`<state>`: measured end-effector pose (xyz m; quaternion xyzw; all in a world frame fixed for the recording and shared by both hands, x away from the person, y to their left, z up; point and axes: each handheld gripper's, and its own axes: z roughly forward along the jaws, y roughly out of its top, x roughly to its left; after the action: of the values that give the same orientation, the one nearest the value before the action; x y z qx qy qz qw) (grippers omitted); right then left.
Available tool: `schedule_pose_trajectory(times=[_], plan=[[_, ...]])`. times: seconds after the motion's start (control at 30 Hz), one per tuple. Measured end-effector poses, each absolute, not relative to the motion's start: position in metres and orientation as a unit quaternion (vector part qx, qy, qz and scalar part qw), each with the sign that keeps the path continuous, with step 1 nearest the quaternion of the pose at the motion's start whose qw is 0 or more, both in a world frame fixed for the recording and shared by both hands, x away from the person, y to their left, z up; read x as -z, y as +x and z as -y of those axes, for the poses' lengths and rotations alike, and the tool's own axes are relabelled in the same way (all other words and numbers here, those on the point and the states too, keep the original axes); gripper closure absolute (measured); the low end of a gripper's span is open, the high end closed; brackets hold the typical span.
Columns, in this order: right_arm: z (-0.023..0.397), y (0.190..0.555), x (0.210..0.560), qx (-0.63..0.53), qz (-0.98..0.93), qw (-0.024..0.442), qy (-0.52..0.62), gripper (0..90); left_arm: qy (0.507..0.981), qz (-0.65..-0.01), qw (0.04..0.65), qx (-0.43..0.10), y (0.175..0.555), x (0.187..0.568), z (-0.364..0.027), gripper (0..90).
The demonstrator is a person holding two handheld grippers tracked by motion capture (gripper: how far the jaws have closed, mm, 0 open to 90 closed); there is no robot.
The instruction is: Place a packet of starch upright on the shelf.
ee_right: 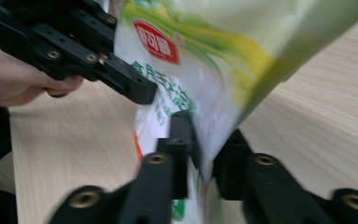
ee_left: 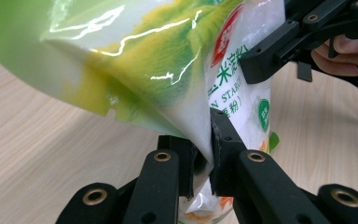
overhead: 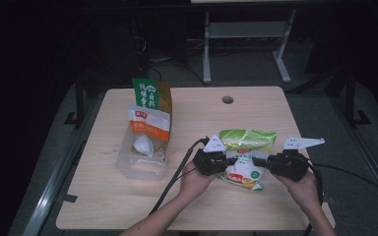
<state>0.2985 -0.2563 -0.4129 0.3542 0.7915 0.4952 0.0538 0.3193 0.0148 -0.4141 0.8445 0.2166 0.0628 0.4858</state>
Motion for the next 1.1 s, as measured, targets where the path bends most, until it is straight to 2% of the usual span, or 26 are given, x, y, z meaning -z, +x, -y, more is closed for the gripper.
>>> schedule_pose_trajectory(times=[0.1, 0.23, 0.3, 0.43, 0.5, 0.6, 0.63, 0.7, 0.87, 1.1], plan=[[0.256, 0.300, 0.414, -0.477, -0.803, 0.059, 0.351, 58.8, 0.847, -0.209, 0.485, -0.067, 0.318, 0.414, -0.015, 82.1], [0.253, 0.305, 0.416, -0.462, -0.815, 0.055, 0.347, 50.1, 0.848, -0.205, 0.484, -0.066, 0.318, 0.413, -0.016, 82.1], [0.251, 0.307, 0.417, -0.460, -0.820, 0.043, 0.339, 50.0, 0.848, -0.205, 0.484, -0.065, 0.318, 0.413, -0.016, 82.0], [0.240, 0.308, 0.419, -0.456, -0.830, 0.028, 0.321, 56.5, 0.850, -0.205, 0.481, -0.066, 0.318, 0.413, -0.016, 81.9], [0.234, 0.306, 0.418, -0.447, -0.835, 0.042, 0.319, 62.3, 0.849, -0.208, 0.481, -0.063, 0.318, 0.413, -0.017, 81.5], [0.236, 0.305, 0.414, -0.456, -0.828, 0.049, 0.322, 77.3, 0.847, -0.216, 0.482, -0.057, 0.319, 0.413, -0.022, 80.2], [0.237, 0.304, 0.412, -0.458, -0.826, 0.049, 0.324, 79.7, 0.847, -0.216, 0.483, -0.057, 0.319, 0.413, -0.023, 79.5], [0.236, 0.303, 0.411, -0.454, -0.828, 0.054, 0.324, 82.4, 0.849, -0.216, 0.479, -0.063, 0.318, 0.414, -0.025, 76.8], [0.237, 0.302, 0.410, -0.459, -0.819, 0.049, 0.340, 85.3, 0.849, -0.224, 0.473, -0.073, 0.314, 0.414, -0.034, 63.4], [0.236, 0.301, 0.407, -0.471, -0.807, 0.056, 0.352, 86.7, 0.852, -0.223, 0.467, -0.078, 0.305, 0.413, -0.051, 57.0]])
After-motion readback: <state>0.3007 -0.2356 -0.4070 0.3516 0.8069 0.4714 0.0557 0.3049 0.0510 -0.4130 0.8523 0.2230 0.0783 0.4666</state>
